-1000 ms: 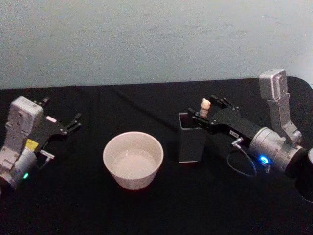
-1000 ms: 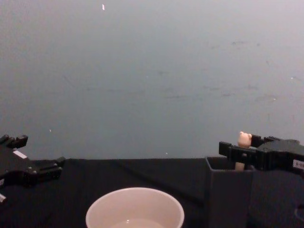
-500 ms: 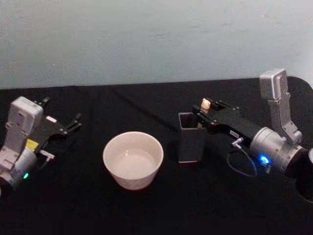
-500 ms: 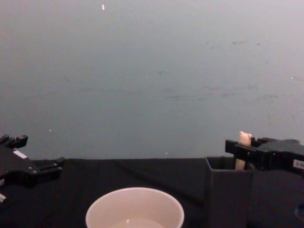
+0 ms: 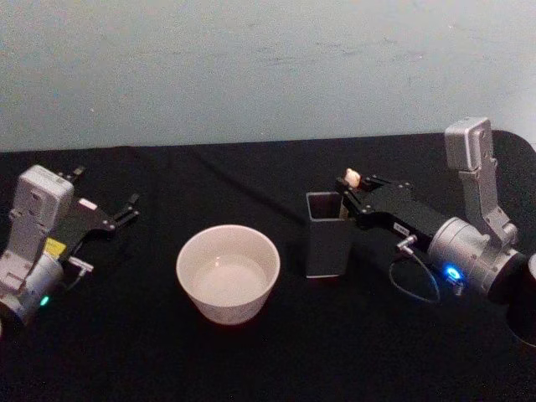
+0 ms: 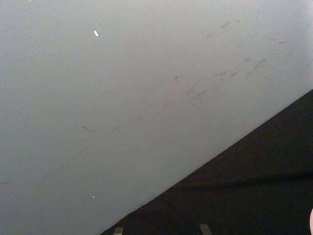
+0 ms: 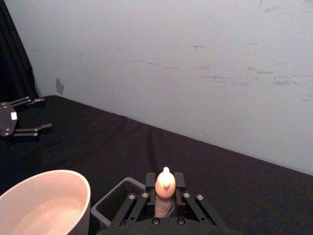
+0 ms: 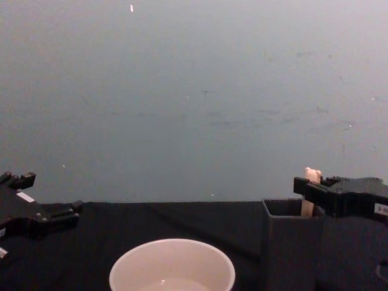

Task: Pick up the stirring spoon with one hand, stir inside the cup, then place it back in its original position.

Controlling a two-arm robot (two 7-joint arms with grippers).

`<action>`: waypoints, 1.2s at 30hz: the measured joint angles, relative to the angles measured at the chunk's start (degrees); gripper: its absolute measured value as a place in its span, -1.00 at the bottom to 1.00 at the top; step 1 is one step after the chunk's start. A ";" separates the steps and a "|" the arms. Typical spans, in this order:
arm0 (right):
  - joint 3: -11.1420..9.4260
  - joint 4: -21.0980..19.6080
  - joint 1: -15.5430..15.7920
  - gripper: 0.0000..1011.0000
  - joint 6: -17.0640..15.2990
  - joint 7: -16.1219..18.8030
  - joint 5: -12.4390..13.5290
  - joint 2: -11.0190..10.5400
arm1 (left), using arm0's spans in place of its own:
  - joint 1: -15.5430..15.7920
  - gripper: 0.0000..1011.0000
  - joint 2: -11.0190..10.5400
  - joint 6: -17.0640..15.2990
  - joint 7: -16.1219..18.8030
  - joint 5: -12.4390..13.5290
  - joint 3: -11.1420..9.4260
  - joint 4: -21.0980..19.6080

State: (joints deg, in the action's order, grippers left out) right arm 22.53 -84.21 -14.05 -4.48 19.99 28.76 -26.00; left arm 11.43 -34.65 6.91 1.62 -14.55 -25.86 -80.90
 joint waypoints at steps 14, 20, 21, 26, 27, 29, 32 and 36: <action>-1.21 -2.62 0.98 -0.58 1.04 2.67 -0.93 0.13 | 0.00 0.98 0.00 0.00 0.00 0.00 0.00 0.00; -1.98 -5.04 1.26 -0.58 1.94 3.99 -1.14 -0.56 | 0.00 0.98 0.00 0.00 0.00 0.00 0.00 0.00; -2.31 -5.84 1.37 -0.58 2.20 4.31 -1.11 -0.74 | 0.00 0.98 0.00 0.00 0.00 0.00 0.00 0.00; -3.62 -8.40 1.72 -0.58 3.75 5.10 -0.17 -1.09 | 0.00 0.98 0.00 0.00 0.00 0.00 0.00 0.00; -3.82 -8.72 1.77 -0.58 4.12 5.24 -0.01 -1.11 | 0.00 0.98 0.00 0.00 0.00 0.00 0.00 0.00; -4.25 -9.32 1.84 -0.58 4.83 5.43 0.35 -1.11 | 0.00 0.98 0.00 0.00 0.00 0.00 0.00 0.00; -4.88 -10.12 1.93 -0.58 6.48 5.84 0.95 -0.90 | 0.00 0.98 0.00 0.00 0.00 0.00 0.00 0.00; -5.14 -10.19 1.82 -0.58 9.10 6.74 1.47 -0.08 | 0.00 0.98 0.00 0.00 0.00 0.00 0.00 0.00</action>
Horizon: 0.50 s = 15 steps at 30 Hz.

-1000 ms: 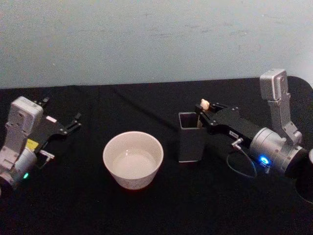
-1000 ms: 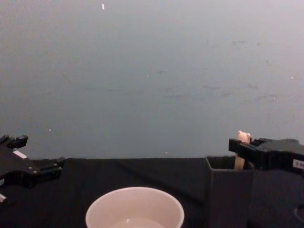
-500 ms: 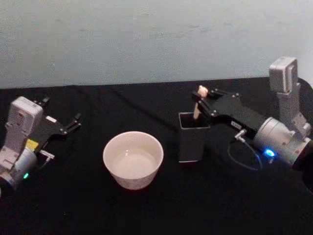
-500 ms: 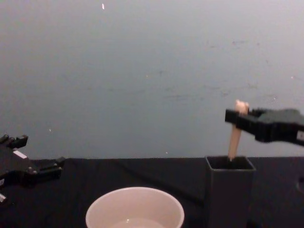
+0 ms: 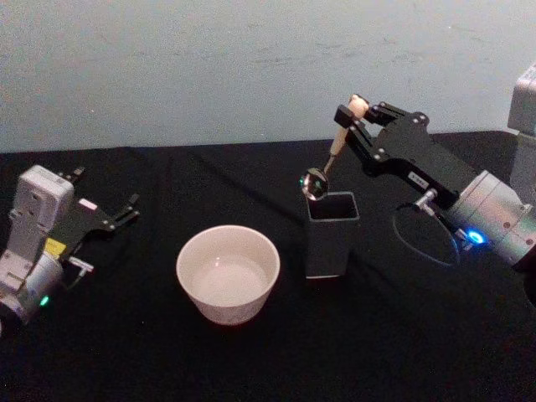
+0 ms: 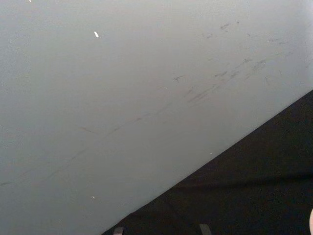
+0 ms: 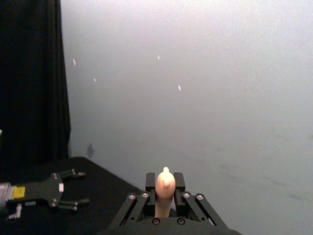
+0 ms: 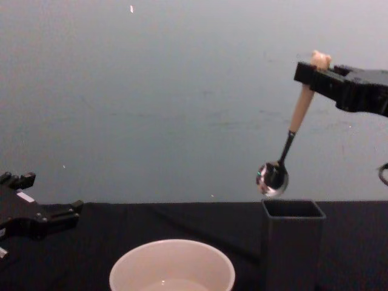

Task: Pick up the stirring spoon with one hand, stir inside the cup, then place it back in its original position.

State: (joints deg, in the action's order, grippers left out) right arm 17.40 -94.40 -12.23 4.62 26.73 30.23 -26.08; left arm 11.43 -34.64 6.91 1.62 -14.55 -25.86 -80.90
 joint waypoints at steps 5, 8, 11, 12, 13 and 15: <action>1.30 1.51 -0.88 -0.58 2.51 2.06 0.01 1.00 | 0.00 0.98 0.00 0.00 0.00 0.00 0.00 0.00; 2.37 2.72 -1.58 -0.58 4.15 3.73 -0.15 1.47 | 0.00 0.98 0.00 0.00 0.00 0.00 0.00 0.00; 4.43 5.01 -2.94 -0.58 6.71 6.78 -0.68 2.26 | 0.00 0.98 0.00 0.00 0.00 0.00 -0.01 0.00; 4.87 5.54 -3.25 -0.58 7.17 7.29 -0.84 2.45 | 0.00 0.98 0.00 0.00 0.00 0.00 0.00 0.00; 5.31 6.01 -3.55 -0.58 7.67 7.87 -1.02 2.62 | 0.00 0.98 0.00 0.00 0.00 0.00 0.00 0.00; 6.77 7.72 -4.55 -0.58 8.94 9.64 -1.53 3.19 | 0.00 0.98 0.00 0.00 0.00 0.00 0.00 0.00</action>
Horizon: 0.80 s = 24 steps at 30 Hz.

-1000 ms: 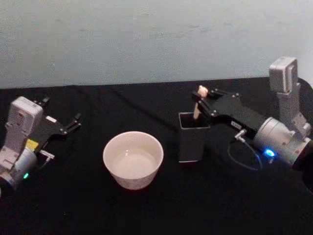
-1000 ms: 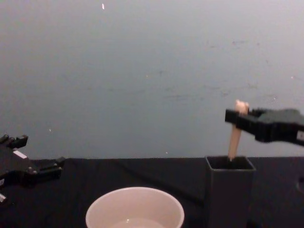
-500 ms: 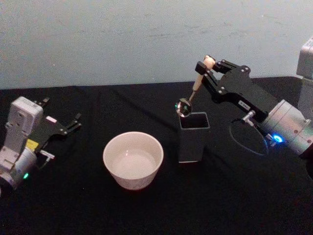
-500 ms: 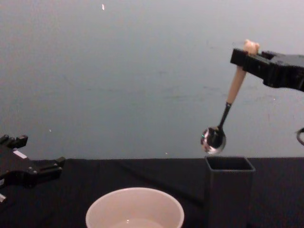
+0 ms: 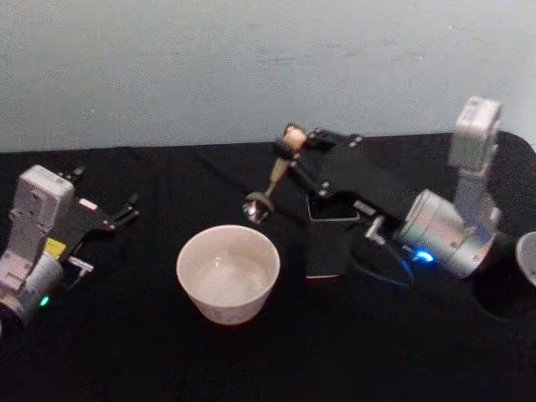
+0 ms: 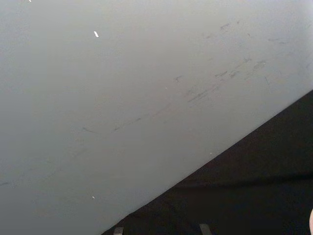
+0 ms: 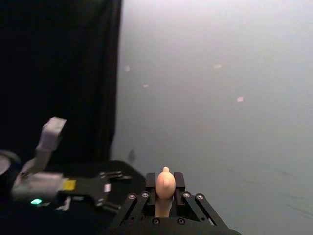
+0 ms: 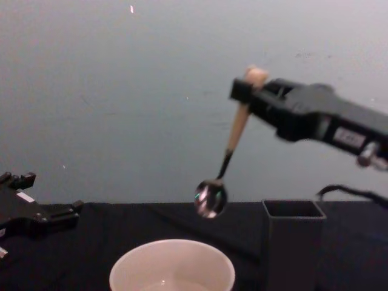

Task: Pick up the stirring spoon with one hand, stir inside the cup, then place it back in its original position.

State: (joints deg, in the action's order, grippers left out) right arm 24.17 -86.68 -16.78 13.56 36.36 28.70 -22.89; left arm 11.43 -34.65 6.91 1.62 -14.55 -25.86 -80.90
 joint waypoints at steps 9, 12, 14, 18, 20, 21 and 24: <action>4.72 6.61 -2.95 -0.58 2.93 3.81 -2.48 1.77 | 0.00 0.98 0.00 0.00 0.00 0.00 0.00 0.00; 5.60 8.40 -3.53 -0.58 3.56 3.93 -3.41 2.35 | 0.00 0.98 0.00 0.00 0.00 0.00 0.00 0.00; 6.35 10.11 -4.05 -0.58 4.10 3.94 -4.39 2.91 | 0.00 0.98 0.00 0.00 0.00 0.00 0.00 0.00; 7.32 12.98 -4.76 -0.58 4.98 4.01 -5.71 3.88 | 0.00 0.98 0.00 0.00 0.00 0.00 0.00 0.00; 7.59 13.84 -4.98 -0.58 5.21 3.97 -6.15 4.21 | 0.00 0.98 0.00 0.00 0.00 0.00 0.00 0.00; 7.69 14.21 -5.07 -0.58 5.34 3.89 -6.37 4.38 | 0.00 0.98 0.00 0.00 0.00 0.00 0.00 0.00; 8.05 15.77 -5.35 -0.58 5.59 3.66 -7.18 5.04 | 0.00 0.98 0.00 0.00 0.00 0.00 0.00 0.00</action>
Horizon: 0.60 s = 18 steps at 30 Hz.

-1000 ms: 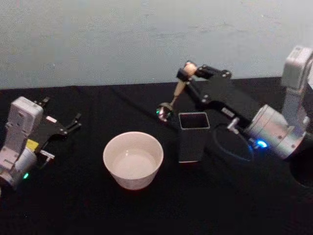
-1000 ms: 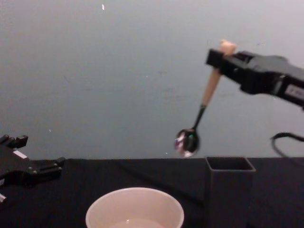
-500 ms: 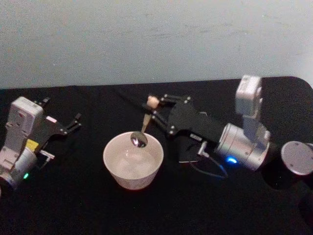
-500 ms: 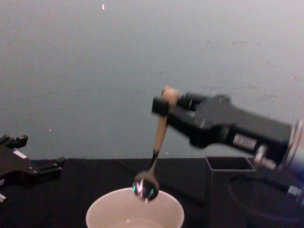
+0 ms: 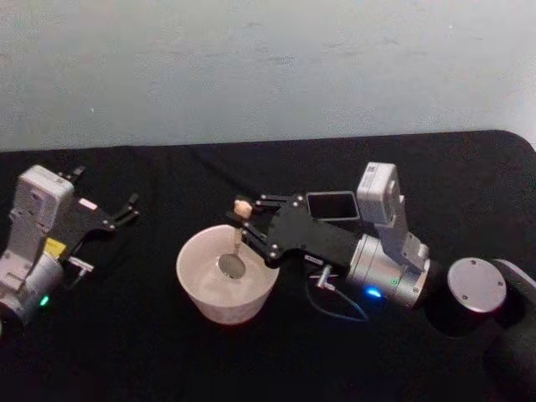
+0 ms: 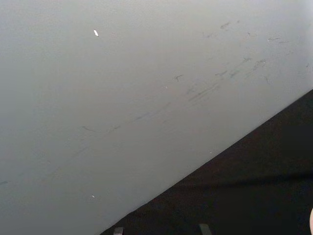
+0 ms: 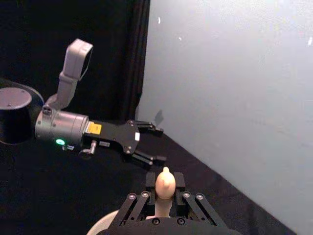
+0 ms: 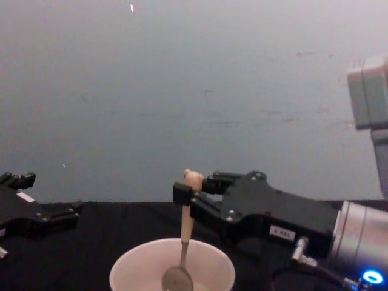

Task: Pick up the stirring spoon with one hand, stir inside the cup, then place it back in its original position.

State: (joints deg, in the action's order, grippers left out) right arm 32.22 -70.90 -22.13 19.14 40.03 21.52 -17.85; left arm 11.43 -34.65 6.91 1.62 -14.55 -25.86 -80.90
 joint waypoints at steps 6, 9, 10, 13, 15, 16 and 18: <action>0.10 1.25 -0.17 -0.58 0.04 -0.50 -0.68 0.72 | 0.00 0.98 0.00 0.00 0.00 0.00 0.00 0.00; 0.08 1.69 -0.27 -0.58 0.07 -0.88 -1.13 1.01 | 0.00 0.98 0.00 0.00 0.00 0.00 0.00 0.00; 0.06 1.77 -0.29 -0.58 0.07 -1.01 -1.25 1.07 | 0.00 0.98 0.00 0.00 0.00 0.00 0.00 0.00; -0.16 1.90 -0.30 -0.58 0.07 -1.69 -1.76 1.23 | 0.00 0.98 0.00 0.00 0.00 0.00 0.00 0.00; -0.38 1.88 -0.23 -0.58 0.04 -2.10 -1.97 1.22 | 0.00 0.98 0.00 0.00 0.00 0.00 0.00 0.00; -0.50 1.84 -0.15 -0.58 0.02 -2.24 -2.08 1.18 | 0.00 0.98 0.00 0.00 0.00 0.00 0.00 0.00; -0.89 1.44 0.20 -0.58 -0.14 -2.64 -2.24 0.93 | 0.00 0.98 0.00 0.00 0.00 0.00 0.00 0.00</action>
State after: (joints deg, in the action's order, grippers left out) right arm 31.32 -69.46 -21.93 19.00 37.39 19.28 -16.92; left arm 11.43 -34.65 6.91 1.62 -14.55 -25.86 -80.90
